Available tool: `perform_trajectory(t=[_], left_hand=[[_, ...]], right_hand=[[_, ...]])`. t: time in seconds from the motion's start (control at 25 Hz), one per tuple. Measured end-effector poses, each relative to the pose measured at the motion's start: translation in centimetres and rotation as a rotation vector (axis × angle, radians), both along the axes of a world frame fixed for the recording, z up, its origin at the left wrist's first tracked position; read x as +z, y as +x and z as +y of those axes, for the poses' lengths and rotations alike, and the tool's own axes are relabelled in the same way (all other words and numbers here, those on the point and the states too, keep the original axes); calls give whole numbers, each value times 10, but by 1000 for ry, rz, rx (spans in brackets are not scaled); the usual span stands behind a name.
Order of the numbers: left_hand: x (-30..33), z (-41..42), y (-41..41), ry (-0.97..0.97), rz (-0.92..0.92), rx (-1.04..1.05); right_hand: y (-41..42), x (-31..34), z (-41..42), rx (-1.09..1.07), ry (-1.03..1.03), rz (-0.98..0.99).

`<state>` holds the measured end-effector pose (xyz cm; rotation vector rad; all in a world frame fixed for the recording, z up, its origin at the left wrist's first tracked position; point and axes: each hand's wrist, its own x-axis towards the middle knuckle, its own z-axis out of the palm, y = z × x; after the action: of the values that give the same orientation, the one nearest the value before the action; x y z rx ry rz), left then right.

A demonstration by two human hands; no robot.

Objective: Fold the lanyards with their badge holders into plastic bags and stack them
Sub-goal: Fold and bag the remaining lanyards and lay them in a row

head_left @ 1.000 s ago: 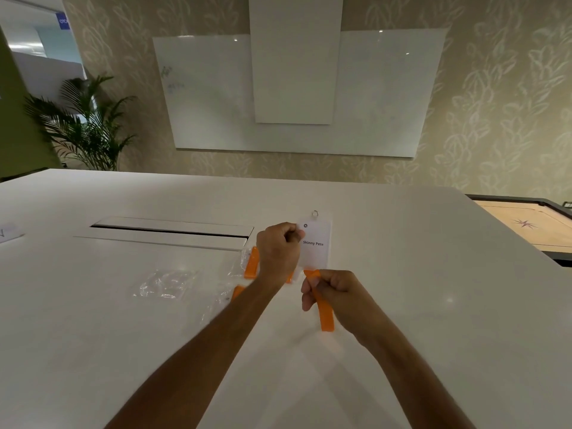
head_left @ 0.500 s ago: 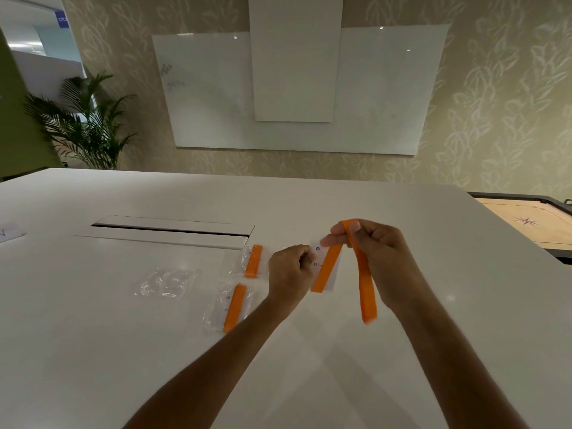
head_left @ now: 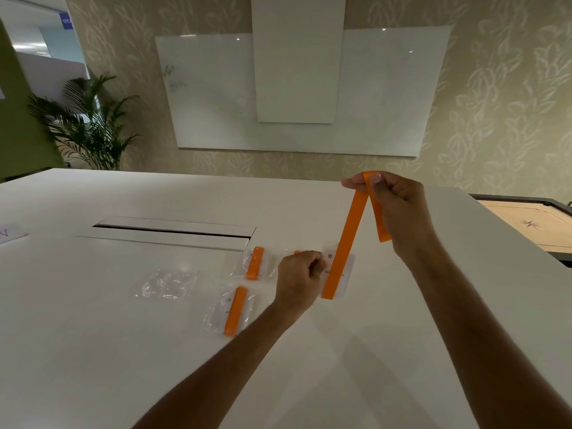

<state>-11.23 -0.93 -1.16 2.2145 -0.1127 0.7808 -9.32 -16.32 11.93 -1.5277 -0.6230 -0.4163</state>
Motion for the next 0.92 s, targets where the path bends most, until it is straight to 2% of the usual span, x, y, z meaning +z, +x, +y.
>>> perform_trajectory(t=[0.16, 0.28, 0.44, 0.56, 0.76, 0.92], left_hand=[[6, -4, -7, -6, -18, -122], [11, -4, -12, -48, 42, -168], [16, -8, -21, -283, 137, -236], [20, -13, -27, -381, 114, -294], [36, -15, -34, -500, 76, -334], [41, -14, -33, -726, 55, -303]], right_hand=[[24, 2, -5, -8, 11, -6], [38, -3, -8, -15, 12, 8], [53, -19, -14, -11, 33, 63], [57, -39, -14, -7, 94, 188], [55, -80, -8, -21, 148, 261], [41, -114, 0, -13, 115, 287]])
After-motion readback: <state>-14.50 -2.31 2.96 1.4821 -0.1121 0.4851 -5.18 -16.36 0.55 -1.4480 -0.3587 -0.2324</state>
